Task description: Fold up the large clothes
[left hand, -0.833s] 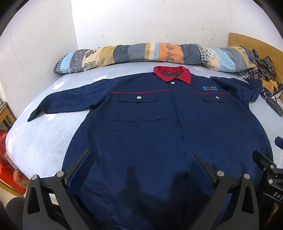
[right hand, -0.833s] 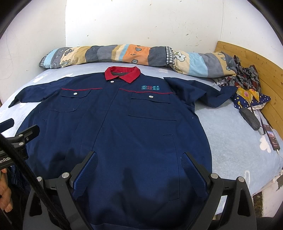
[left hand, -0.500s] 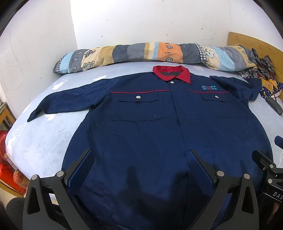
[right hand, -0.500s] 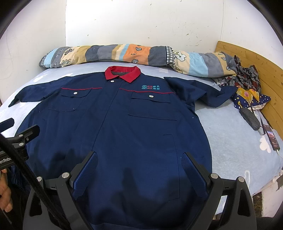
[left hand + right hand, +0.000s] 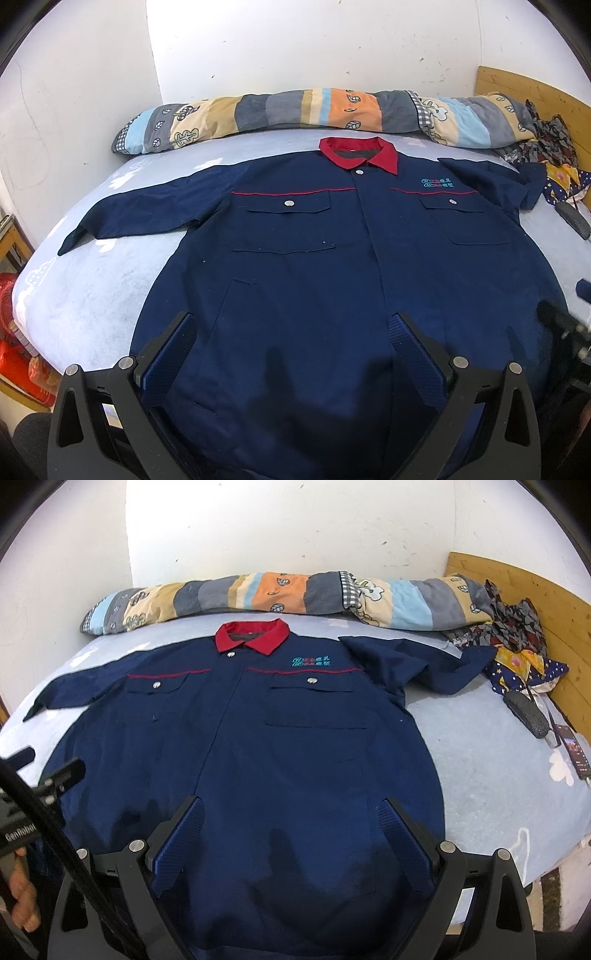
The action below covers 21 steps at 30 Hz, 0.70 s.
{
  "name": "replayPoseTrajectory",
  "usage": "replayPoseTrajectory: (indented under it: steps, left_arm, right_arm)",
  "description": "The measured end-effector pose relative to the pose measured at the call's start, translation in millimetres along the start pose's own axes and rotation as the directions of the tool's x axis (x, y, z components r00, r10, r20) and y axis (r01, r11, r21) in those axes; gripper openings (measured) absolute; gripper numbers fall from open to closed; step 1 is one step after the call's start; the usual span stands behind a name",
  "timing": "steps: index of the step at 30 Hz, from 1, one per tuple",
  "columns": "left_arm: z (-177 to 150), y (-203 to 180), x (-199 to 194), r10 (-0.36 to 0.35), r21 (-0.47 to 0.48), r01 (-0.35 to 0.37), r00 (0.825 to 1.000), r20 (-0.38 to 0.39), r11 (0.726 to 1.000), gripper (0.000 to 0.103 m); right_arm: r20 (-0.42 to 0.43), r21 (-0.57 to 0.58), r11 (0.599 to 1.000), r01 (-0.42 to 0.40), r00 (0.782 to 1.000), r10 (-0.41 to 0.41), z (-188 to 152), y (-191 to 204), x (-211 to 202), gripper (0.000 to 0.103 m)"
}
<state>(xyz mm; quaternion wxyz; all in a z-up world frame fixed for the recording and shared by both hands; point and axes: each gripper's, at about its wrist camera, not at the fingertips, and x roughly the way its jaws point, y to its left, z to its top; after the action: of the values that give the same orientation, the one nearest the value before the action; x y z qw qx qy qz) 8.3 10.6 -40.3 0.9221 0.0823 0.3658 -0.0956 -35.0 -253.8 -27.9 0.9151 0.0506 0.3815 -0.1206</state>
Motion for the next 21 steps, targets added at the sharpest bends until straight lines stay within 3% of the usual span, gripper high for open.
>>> replayPoseTrajectory:
  steps: [6,11,16,21]
  left_arm:
    - [19,-4,-6,-0.024,0.030,0.024,1.000,0.014,0.999,0.103]
    - [58,-25,-11,-0.060,0.133,0.050,0.996,0.071,0.990,0.103]
    - [104,-41,9,-0.103,0.142,0.092,0.992,0.073,0.986,0.103]
    - [111,-45,24,-0.118,0.141,0.103,0.987,0.107,0.985,0.103]
  right_arm:
    - [0.002,0.081,0.995,-0.066,0.998,0.066,39,-47,-13,0.097]
    - [0.021,0.168,0.986,-0.015,1.000,0.012,76,-105,-18,0.098]
    - [0.042,0.341,0.936,-0.085,0.996,0.075,111,-182,-7,0.097]
    - [0.020,0.491,0.870,-0.037,0.999,0.032,163,-287,34,0.098]
